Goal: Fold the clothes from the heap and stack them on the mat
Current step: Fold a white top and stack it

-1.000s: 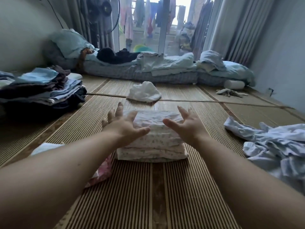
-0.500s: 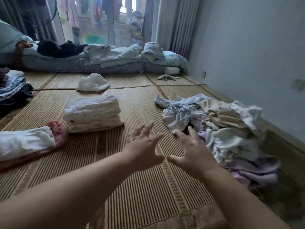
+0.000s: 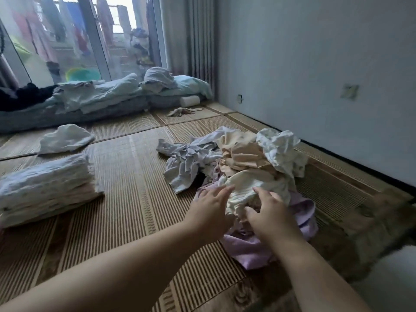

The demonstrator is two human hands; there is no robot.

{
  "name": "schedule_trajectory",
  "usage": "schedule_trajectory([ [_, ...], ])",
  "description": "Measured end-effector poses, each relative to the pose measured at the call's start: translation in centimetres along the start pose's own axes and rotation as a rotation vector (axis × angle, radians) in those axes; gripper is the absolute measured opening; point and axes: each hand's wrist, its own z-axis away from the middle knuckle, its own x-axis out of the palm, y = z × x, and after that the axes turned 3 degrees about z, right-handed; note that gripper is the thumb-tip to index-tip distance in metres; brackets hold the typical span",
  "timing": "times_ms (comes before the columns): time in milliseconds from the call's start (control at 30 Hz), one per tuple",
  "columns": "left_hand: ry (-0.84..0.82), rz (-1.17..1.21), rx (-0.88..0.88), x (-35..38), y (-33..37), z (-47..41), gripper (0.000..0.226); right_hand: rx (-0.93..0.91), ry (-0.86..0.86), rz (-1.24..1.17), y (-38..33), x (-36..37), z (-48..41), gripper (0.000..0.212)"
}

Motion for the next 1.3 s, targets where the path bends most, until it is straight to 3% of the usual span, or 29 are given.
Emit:
schedule_trajectory([
  [67, 0.073, 0.066, 0.003, 0.3, 1.3, -3.3, 0.074, 0.031, 0.071, -0.034, 0.9, 0.0, -0.6, 0.053],
  [167, 0.064, 0.148, -0.134, 0.3, 2.5, -7.8, 0.072, 0.047, 0.129, -0.098, 1.6, 0.1, -1.1, 0.053],
  [300, 0.059, 0.019, -0.289, 0.3, 2.1, -10.0, 0.025, 0.057, 0.135, -0.057, 2.4, 0.2, -1.2, 0.053],
  [433, 0.102, 0.139, -0.188, -1.5, 1.0, -8.8, 0.024, 0.035, 0.165, -0.056, 3.1, 0.3, -1.1, 0.06],
  [533, 0.145, 0.217, -0.057, -5.3, 0.7, -5.7, 0.029, -0.059, 0.233, -0.126, 2.2, 0.2, -0.9, 0.07],
  [633, 0.152, 0.256, 0.03, -10.2, 0.2, -1.4, 0.031, -0.08, 0.188, -0.033, 0.7, -0.2, -0.7, 0.083],
  [700, 0.172, 0.281, 0.029, -13.9, -0.3, 1.7, 0.023, -0.048, 0.145, 0.03, -0.4, -0.7, -0.5, 0.067],
  [800, 0.171, 0.471, -0.019, -19.1, -1.2, 5.8, 0.017, -0.072, 0.083, 0.03, -2.4, -1.2, -0.1, 0.033],
  [900, 0.211, 0.613, -0.117, -23.7, -2.5, 10.0, 0.017, -0.163, 0.036, -0.284, -6.1, -1.6, 1.4, 0.022],
  [1000, 0.334, 0.665, -0.252, -27.3, -4.1, 14.1, 0.021, -0.223, 0.152, -0.5, -10.2, -2.2, 3.4, 0.013],
  [1100, 0.448, 0.759, -0.366, -30.2, -5.7, 18.0, 0.023, -0.259, 0.234, -0.624, -14.2, -3.3, 5.1, 0.02],
  [1200, 0.539, 0.817, -0.407, -32.2, -6.8, 21.2, 0.024, -0.369, 0.239, -0.597, -17.9, -4.2, 6.7, 0.036],
  [1300, 0.651, 0.836, -0.431, -33.9, -7.6, 22.9, 0.023, -0.429, 0.18, -0.59, -19.9, -4.5, 7.5, 0.028],
])
